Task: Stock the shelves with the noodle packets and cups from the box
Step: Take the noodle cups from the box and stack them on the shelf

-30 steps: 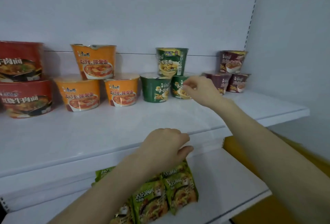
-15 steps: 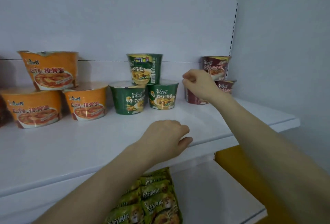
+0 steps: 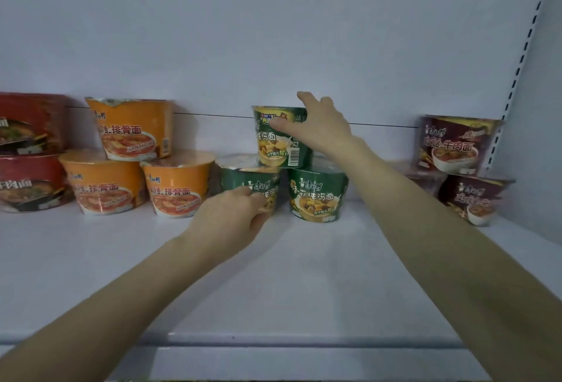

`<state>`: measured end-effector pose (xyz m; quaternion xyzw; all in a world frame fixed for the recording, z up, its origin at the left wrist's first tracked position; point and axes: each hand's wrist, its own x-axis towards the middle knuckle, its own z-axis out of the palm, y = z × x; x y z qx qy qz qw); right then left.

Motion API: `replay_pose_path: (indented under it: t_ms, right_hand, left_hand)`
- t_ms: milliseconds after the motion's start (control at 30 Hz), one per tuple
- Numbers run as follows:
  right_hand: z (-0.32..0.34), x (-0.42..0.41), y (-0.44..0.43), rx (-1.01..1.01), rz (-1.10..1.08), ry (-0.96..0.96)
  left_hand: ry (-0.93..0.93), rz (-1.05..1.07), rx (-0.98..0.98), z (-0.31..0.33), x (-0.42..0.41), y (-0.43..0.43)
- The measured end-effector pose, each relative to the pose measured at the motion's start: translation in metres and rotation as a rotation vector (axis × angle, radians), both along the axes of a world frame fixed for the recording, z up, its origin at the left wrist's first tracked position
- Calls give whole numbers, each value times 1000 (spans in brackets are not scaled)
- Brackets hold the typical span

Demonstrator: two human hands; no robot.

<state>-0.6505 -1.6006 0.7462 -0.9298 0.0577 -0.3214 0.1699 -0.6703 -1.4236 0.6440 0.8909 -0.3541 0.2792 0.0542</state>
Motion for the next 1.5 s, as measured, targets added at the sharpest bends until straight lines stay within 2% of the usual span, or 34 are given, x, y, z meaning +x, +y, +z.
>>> replay_pose_path:
  t_ms: [133,233,333,433,633,867,1333,1400,1500]
  right_hand:
    - [-3,14,-6,-57,-33,-92]
    - [-3,16,-19,37,81,-171]
    - [-1,11,-35,213,199,-234]
    - [0,9,-48,356,282,-294]
    - [3,12,-59,458,382,-351]
    - [1,18,-60,473,413,-317]
    - [-1,16,-53,488,460,-285]
    - [-1,12,-52,489,477,-280]
    - [1,3,-51,483,525,-261]
  left_hand:
    - [-57,147,-162,12,24,-7]
    - [-112,183,-129,19,42,-19]
    - [-107,186,-79,21,58,-27]
    - [-51,129,-108,22,69,-27]
    - [134,-101,-371,19,81,-6]
    - [240,-146,-419,19,89,5]
    - [308,-159,-468,15,94,-8]
    - [376,-152,-552,18,88,-9]
    - [503,-218,-796,29,68,-14]
